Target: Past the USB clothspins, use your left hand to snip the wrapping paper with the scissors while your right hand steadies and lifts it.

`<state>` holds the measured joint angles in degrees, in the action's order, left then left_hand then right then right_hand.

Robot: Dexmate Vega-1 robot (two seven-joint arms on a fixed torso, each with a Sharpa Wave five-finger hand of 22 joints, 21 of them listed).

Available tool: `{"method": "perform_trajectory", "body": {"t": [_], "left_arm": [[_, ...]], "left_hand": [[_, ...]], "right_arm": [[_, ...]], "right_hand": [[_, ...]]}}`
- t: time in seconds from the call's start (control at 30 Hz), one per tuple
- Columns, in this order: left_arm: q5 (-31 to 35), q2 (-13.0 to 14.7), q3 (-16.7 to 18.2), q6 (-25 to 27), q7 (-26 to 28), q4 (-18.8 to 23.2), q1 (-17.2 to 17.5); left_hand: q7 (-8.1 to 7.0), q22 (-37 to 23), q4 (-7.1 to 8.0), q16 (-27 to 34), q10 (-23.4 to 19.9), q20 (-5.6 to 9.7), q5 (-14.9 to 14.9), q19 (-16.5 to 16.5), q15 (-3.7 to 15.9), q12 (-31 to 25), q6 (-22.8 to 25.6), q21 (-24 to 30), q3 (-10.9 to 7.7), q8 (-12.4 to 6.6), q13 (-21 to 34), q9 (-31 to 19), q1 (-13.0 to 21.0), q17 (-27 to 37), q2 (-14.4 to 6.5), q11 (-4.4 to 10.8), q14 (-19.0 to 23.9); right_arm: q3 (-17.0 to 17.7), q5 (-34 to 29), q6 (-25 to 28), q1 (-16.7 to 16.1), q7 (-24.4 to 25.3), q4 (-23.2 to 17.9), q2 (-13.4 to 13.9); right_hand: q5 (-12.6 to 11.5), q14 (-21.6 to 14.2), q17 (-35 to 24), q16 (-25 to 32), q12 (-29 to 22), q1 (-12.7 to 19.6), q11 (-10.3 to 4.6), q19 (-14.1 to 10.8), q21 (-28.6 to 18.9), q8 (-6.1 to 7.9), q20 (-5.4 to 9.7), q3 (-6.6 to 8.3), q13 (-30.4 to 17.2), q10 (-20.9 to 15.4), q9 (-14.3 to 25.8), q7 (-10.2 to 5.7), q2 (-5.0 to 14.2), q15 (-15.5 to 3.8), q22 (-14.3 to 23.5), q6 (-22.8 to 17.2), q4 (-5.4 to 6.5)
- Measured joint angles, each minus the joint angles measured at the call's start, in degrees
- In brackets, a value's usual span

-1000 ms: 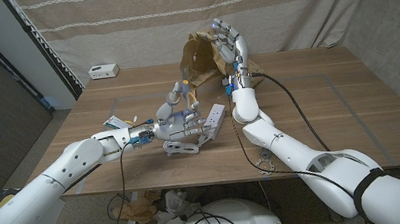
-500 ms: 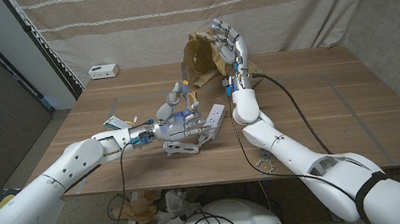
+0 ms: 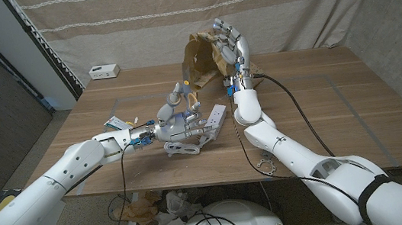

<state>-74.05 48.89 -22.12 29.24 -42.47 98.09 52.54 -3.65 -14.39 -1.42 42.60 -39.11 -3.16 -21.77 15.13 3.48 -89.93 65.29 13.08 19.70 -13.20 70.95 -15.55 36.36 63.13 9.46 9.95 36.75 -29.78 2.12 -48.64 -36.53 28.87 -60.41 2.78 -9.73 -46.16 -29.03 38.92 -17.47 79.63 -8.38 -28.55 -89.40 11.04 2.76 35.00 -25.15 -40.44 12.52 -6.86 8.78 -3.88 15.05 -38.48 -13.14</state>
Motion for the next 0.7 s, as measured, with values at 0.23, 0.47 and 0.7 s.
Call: {"method": "perform_trajectory", "body": {"t": [0.23, 0.47, 0.7], "left_arm": [[0.0, 0.0, 0.0, -0.1, 0.0, 0.0, 0.0], [0.0, 0.0, 0.0, -0.3, -0.1, 0.0, 0.0], [0.0, -0.3, 0.1, -0.5, -0.2, -0.3, 0.1]], "left_hand": [[0.0, 0.0, 0.0, 0.0, 0.0, 0.0, 0.0, 0.0, 0.0, 0.0, 0.0, 0.0, 0.0, 0.0, 0.0, 0.0, 0.0, 0.0, 0.0, 0.0, 0.0], [0.0, 0.0, 0.0, 0.0, 0.0, 0.0, 0.0, 0.0, 0.0, 0.0, 0.0, 0.0, 0.0, 0.01, 0.0, 0.0, 0.0, 0.0, 0.0, 0.0, 0.0], [0.0, 0.0, 0.0, 0.0, 0.0, 0.0, 0.0, 0.0, 0.0, 0.0, 0.0, 0.0, 0.0, 0.01, 0.0, 0.0, 0.0, 0.2, 0.0, 0.0, 0.0]], "right_arm": [[0.1, 0.1, 0.0, -0.1, -0.1, 0.0, 0.0], [0.1, 0.1, 0.0, -0.3, -0.1, -0.3, 0.0], [0.2, 1.4, 0.5, -0.6, -1.0, -0.5, 0.0]], "right_hand": [[0.0, 0.0, 0.0, 0.0, 0.3, 0.0, -0.21, 0.0, 0.0, 0.0, 0.0, -0.17, 0.5, -0.2, 0.0, 0.0, 0.0, 0.0, 0.0, 0.0, 0.18], [0.0, 0.0, 0.0, 0.0, 0.8, 0.0, 0.1, 0.0, 0.0, 0.0, 0.0, -0.17, 0.7, -0.5, 0.0, 0.0, 0.0, 0.0, 0.0, 0.0, 0.18], [0.0, 0.0, 0.0, 0.0, 0.8, 0.0, -0.24, 0.0, 0.0, 0.0, 0.0, -0.25, 1.0, -0.9, 0.0, 0.0, 0.0, 0.0, 0.1, 0.0, 0.25]]}}
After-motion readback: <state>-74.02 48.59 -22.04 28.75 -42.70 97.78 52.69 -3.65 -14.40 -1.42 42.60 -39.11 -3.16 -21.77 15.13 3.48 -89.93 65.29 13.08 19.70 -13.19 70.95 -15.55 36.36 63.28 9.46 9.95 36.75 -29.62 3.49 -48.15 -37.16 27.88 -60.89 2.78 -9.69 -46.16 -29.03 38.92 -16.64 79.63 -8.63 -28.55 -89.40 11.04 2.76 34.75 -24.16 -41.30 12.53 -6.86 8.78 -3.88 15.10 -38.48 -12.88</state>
